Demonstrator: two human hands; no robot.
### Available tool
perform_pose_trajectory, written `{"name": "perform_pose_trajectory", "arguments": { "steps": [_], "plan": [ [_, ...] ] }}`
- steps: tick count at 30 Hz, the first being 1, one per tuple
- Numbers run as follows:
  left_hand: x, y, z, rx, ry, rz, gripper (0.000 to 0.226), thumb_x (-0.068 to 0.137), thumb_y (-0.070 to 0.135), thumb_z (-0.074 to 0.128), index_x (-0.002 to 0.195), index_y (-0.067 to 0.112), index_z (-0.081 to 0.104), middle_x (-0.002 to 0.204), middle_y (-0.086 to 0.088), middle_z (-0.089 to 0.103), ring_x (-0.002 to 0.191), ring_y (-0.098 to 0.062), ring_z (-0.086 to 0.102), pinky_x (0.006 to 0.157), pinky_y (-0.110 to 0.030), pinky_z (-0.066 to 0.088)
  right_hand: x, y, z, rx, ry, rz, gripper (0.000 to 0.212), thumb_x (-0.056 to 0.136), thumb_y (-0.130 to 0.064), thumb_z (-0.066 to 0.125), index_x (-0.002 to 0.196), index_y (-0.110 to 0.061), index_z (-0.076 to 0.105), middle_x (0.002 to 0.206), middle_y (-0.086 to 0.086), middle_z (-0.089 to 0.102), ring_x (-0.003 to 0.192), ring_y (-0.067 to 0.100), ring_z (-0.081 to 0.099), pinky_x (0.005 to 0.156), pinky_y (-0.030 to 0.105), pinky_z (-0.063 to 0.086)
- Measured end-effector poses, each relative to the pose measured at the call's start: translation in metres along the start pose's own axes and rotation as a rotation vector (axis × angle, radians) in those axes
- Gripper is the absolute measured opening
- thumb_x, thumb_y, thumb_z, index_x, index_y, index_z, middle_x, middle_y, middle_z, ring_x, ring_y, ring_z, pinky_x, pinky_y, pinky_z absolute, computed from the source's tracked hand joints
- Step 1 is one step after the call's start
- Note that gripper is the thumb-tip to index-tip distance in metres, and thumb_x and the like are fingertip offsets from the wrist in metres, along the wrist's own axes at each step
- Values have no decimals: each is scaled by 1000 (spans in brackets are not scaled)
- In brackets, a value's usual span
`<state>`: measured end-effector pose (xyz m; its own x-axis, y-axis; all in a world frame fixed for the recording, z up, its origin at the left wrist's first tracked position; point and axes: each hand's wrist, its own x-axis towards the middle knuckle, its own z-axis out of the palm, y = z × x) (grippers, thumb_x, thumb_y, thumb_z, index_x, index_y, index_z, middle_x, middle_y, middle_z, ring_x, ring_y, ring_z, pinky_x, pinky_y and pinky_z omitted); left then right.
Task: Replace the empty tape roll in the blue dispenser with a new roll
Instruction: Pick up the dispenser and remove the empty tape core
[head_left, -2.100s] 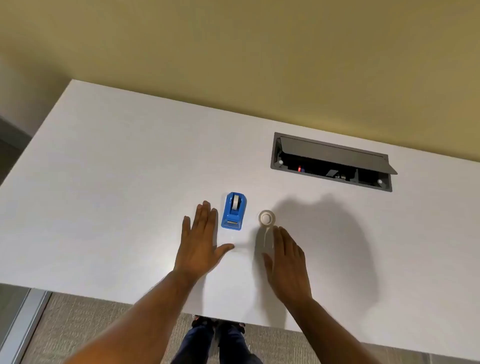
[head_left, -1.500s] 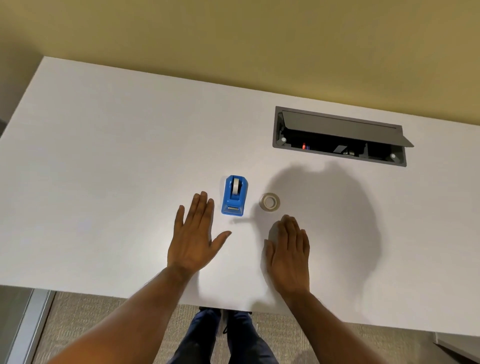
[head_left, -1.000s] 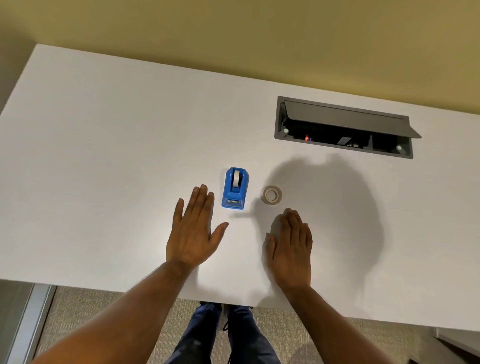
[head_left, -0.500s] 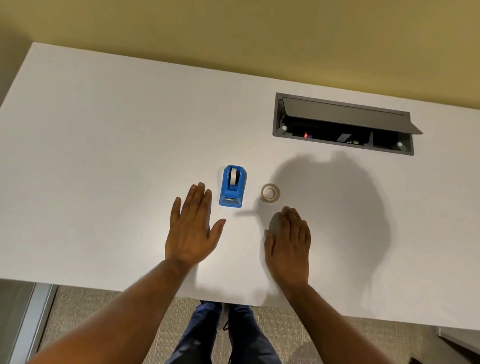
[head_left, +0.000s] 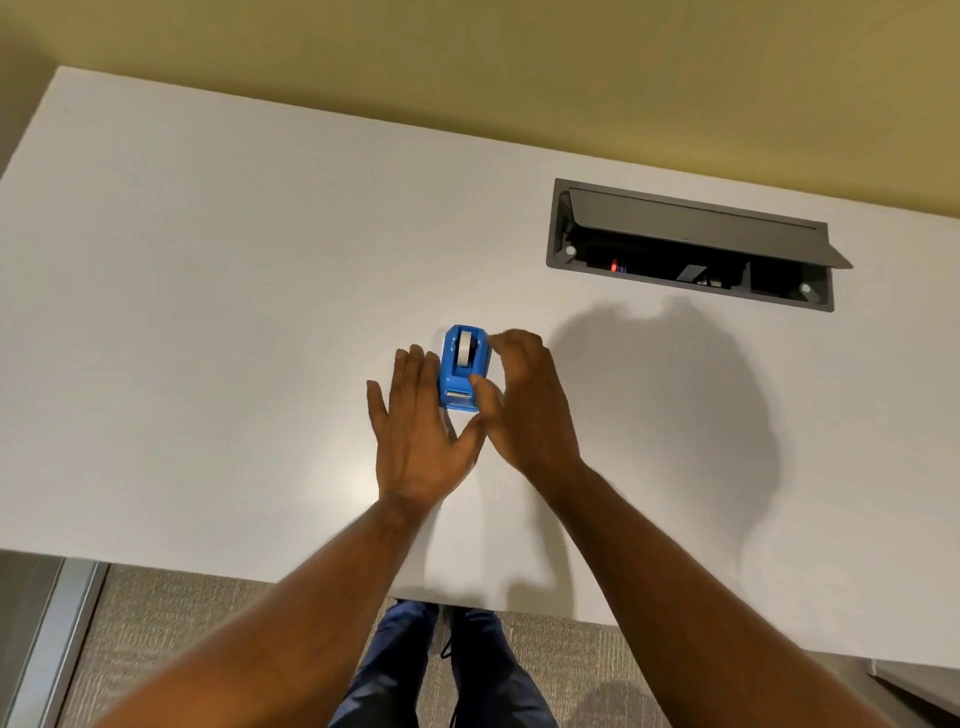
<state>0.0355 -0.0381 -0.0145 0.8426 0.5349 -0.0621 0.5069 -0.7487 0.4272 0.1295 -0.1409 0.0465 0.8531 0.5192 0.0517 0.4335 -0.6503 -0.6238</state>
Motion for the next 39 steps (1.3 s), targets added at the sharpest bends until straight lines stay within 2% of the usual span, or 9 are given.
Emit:
{"name": "perform_pose_trajectory", "arguments": {
  "steps": [3, 8, 10, 17, 21, 25, 30, 34, 39],
  "plan": [
    [6, 11, 1, -72, -12, -61, 84, 92, 61, 56, 159, 18, 29, 167, -3, 32, 158, -19, 15, 128, -51, -1, 13, -2, -1, 32, -26, -108, 43, 92, -21, 66, 130, -5, 56, 129, 11, 59, 115, 24, 58, 92, 34, 55],
    [14, 16, 3, -59, -55, -46, 80, 95, 56, 55, 161, 21, 27, 168, 0, 30, 158, -16, 15, 127, -48, -9, 25, 0, 0, -9, -51, -217, 39, 89, -15, 68, 122, 6, 62, 120, 22, 63, 106, 33, 61, 88, 40, 55],
    [14, 15, 5, -53, -54, -40, 79, 95, 56, 54, 161, 22, 26, 168, 0, 30, 158, -16, 16, 127, -47, -7, 29, 2, 1, -22, -69, -225, 38, 88, -13, 69, 119, 8, 63, 116, 23, 64, 103, 34, 60, 88, 42, 54],
    [14, 14, 6, -51, -30, -49, 81, 96, 67, 39, 161, 21, 26, 168, 0, 29, 157, -15, 20, 129, -43, 2, 39, 0, 0, -11, -111, -199, 36, 86, -17, 73, 116, 2, 66, 111, 18, 67, 99, 31, 61, 89, 39, 52],
    [14, 16, 4, -70, -10, -61, 80, 97, 65, 47, 160, 20, 28, 167, -2, 33, 155, -17, 27, 130, -43, 5, 39, -2, -2, -25, -107, -199, 37, 85, -18, 75, 115, 2, 67, 109, 18, 69, 95, 30, 64, 86, 37, 55],
    [14, 17, 4, -117, 2, -79, 82, 95, 63, 54, 160, 19, 29, 166, -2, 35, 154, -16, 31, 130, -42, 7, 41, -5, -2, -29, -95, -181, 36, 82, -14, 75, 115, 0, 67, 106, 15, 69, 91, 29, 65, 83, 42, 56],
    [15, 17, 5, -123, -4, -81, 86, 94, 64, 55, 160, 18, 27, 166, -2, 35, 153, -17, 33, 130, -41, 8, 40, -7, -6, -29, -103, -195, 39, 85, -17, 74, 119, 0, 65, 110, 15, 72, 93, 29, 69, 85, 41, 58],
    [15, 18, 3, -131, 3, -86, 83, 95, 62, 56, 160, 18, 29, 165, -1, 36, 154, -16, 31, 130, -41, 8, 36, -9, -7, 7, -90, -122, 41, 85, -18, 74, 123, -5, 64, 114, 10, 72, 98, 27, 70, 90, 44, 57],
    [14, 21, 0, -190, 21, -112, 73, 99, 54, 54, 158, 17, 30, 163, -1, 41, 148, -18, 42, 130, -37, 7, 24, -16, -8, 30, -59, -51, 41, 85, -20, 75, 123, -12, 65, 115, 4, 72, 107, 22, 66, 97, 43, 52]
  ]
}}
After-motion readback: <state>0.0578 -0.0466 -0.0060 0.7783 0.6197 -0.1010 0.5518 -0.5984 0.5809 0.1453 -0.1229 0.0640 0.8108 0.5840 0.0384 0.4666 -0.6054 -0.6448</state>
